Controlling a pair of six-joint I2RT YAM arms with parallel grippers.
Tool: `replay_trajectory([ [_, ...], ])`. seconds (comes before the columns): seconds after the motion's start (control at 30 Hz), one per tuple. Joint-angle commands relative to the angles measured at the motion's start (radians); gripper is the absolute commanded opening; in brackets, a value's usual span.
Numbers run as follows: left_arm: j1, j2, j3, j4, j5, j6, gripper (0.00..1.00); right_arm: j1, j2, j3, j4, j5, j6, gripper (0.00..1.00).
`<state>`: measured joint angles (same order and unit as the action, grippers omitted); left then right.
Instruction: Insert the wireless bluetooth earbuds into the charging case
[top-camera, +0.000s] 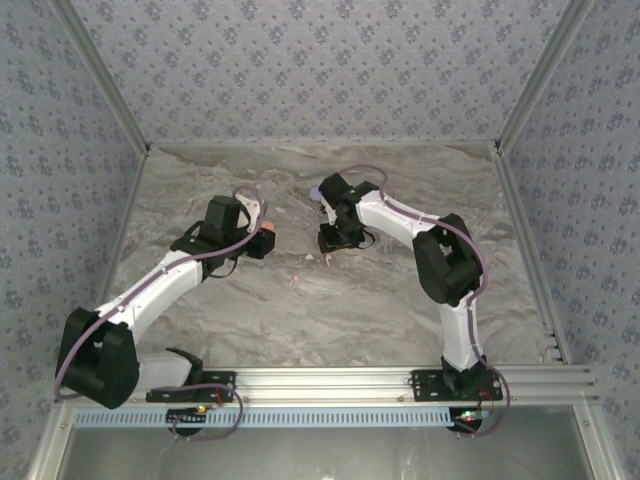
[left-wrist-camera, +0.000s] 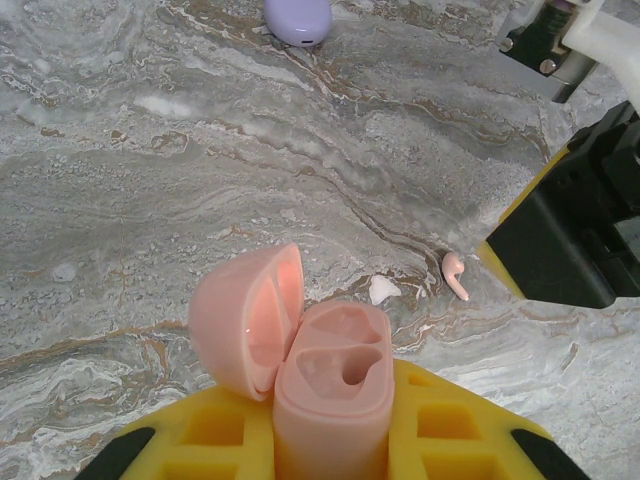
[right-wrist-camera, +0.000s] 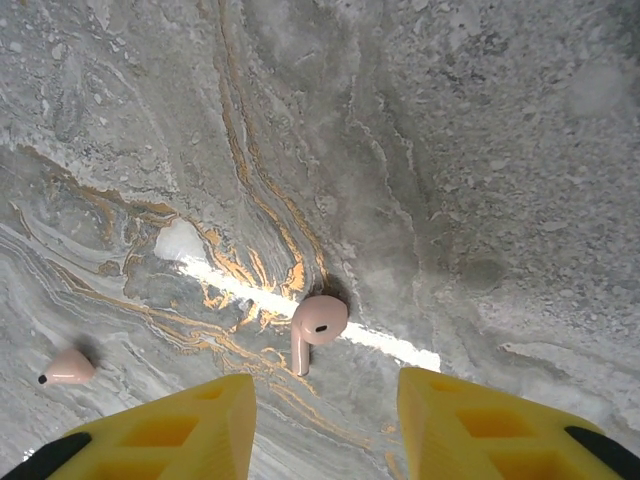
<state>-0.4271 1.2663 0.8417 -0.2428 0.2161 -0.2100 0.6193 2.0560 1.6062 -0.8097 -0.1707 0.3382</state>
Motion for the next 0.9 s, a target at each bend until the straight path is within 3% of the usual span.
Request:
replay_trajectory([
  [0.0,0.003,-0.001,0.039,-0.003,-0.004,0.014,0.1,-0.001,0.041,0.036,-0.033,-0.029,0.074,0.44],
  [0.37,0.002,-0.002,0.033,0.0,-0.006,0.015,0.1,0.015,0.098,0.079,-0.057,-0.013,0.091,0.44],
  [0.87,0.004,-0.006,0.029,-0.004,-0.01,0.017,0.1,0.026,0.148,0.121,-0.086,-0.002,0.084,0.38],
])
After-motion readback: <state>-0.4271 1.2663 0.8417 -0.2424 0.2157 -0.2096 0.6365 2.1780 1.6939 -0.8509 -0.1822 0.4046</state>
